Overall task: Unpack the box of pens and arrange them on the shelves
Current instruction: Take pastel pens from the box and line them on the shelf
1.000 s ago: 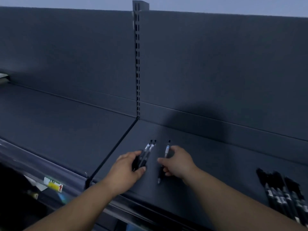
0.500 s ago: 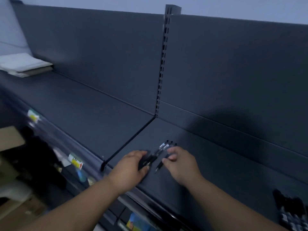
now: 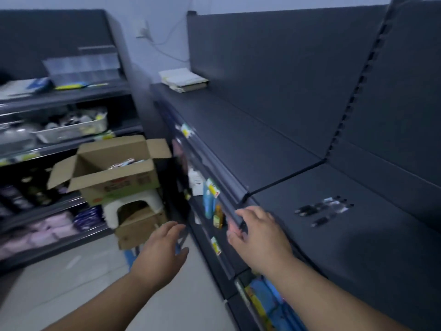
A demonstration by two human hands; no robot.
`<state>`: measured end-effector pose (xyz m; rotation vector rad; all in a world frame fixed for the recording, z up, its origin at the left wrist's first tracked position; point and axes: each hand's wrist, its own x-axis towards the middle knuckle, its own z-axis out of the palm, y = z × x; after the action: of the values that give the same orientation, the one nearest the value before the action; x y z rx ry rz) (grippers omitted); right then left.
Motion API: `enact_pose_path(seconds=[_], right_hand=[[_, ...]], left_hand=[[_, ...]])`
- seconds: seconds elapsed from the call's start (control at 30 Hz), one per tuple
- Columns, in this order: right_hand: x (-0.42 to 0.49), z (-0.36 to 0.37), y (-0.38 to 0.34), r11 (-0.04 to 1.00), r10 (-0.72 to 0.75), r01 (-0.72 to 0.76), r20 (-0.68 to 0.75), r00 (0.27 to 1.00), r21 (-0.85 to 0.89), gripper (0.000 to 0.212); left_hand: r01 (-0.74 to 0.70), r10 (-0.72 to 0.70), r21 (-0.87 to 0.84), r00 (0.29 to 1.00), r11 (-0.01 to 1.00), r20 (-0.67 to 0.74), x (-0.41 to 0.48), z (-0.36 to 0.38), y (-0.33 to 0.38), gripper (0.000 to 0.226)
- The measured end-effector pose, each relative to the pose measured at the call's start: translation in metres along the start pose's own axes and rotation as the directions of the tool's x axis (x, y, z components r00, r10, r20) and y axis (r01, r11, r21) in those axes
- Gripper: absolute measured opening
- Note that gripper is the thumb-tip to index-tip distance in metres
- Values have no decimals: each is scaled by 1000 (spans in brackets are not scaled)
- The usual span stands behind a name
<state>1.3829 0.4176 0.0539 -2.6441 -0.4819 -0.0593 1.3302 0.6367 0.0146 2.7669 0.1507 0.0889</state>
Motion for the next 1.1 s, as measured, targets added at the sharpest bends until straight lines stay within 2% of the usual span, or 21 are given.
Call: enact_pose_path(seconds=[0.1,0.2,0.43,0.6,0.73,0.83,0.93,1.1], right_hand=[[6,36,-32,999,-36,33,119,992,22,56],[18,75,-63,997,-34,51,243,969,-65,62],[58,165,-157,987,63,14,473,879,-158,69],[101,202,-216,984,73,25,523,849,-178,65],[139,222,-245,980,57,56,533,844,-193,55],[176,238,-253,981,45,67,551,833,-180,58],[227,251,-257,985,40,63,570,821,-160,65],[348,260,-267,996,-76,93,493,867,-9,59]], left_hand=[[100,-100,-6,995,995,9,-19,-10,-48,55],[179,-180,20,983,984,23,-31,-23,-104,57],[347,-355,97,931,933,83,-51,-64,-258,61],[435,-446,111,889,894,107,-49,-87,-339,61],[479,-492,124,864,869,110,-30,-97,-379,61],[505,-521,135,844,853,131,-6,-97,-401,61],[536,-551,132,823,834,135,30,-97,-420,61],[577,-583,95,811,811,47,135,-110,-442,61]])
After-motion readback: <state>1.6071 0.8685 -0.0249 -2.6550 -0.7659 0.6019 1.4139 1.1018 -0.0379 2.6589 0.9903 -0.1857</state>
